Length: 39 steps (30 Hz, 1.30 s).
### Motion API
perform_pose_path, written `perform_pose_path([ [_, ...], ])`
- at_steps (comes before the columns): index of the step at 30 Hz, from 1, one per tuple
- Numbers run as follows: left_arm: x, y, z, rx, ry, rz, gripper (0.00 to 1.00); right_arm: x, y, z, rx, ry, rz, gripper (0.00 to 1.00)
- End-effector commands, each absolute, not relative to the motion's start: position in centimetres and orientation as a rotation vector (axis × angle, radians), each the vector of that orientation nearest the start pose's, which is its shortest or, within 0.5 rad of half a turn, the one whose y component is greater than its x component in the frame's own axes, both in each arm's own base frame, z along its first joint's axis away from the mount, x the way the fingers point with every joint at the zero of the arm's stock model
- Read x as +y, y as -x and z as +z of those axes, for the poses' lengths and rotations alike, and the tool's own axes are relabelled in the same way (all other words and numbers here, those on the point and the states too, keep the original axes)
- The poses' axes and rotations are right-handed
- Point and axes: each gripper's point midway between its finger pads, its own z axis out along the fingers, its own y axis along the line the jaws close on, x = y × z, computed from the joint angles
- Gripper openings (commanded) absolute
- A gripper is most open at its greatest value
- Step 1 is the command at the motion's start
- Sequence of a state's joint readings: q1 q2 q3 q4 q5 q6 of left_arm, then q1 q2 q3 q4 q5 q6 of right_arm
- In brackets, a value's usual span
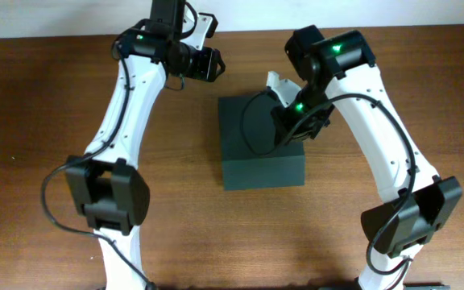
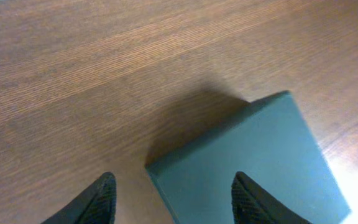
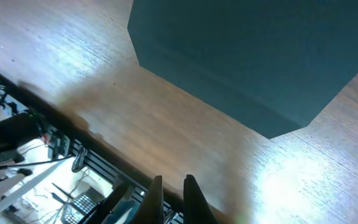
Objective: Pack container
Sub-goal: 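Press the right gripper down on the closed lid, shifting the box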
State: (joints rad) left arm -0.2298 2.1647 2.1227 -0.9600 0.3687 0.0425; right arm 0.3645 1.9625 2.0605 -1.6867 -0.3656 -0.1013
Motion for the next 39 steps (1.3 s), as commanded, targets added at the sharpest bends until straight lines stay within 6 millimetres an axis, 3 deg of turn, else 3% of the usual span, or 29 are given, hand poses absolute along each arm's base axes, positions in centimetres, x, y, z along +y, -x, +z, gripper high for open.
perform_pose_path([
  [1,-18.9,-52.1,15.4,2.545,-0.51,-0.556,0.55,18.5,-30.3,20.7,3.056,0.762,0.501,0.04],
  [10,-19.6,-54.0,11.9,2.512,-0.59,-0.54,0.56,18.4,-27.8,14.4,3.206,0.799,0.494,0.04],
  [16,-21.5,-52.9,9.8,2.527,-0.666,-0.668,0.55,18.4,-26.8,11.0,3.229,0.852,0.491,0.04],
  [24,-22.2,-52.7,9.5,2.504,-0.711,-0.711,0.54,19.8,-24.5,7.4,3.205,1.032,0.487,0.04],
  [32,-24.2,-50.9,8.0,2.51,-0.745,-0.949,0.52,20.7,-25.8,4.6,3.14,0.948,0.48,0.04],
  [39,-24.3,-50.6,7.9,2.517,-0.744,-0.968,0.52,20.4,-28.4,2.8,3.068,0.834,0.348,0.04],
])
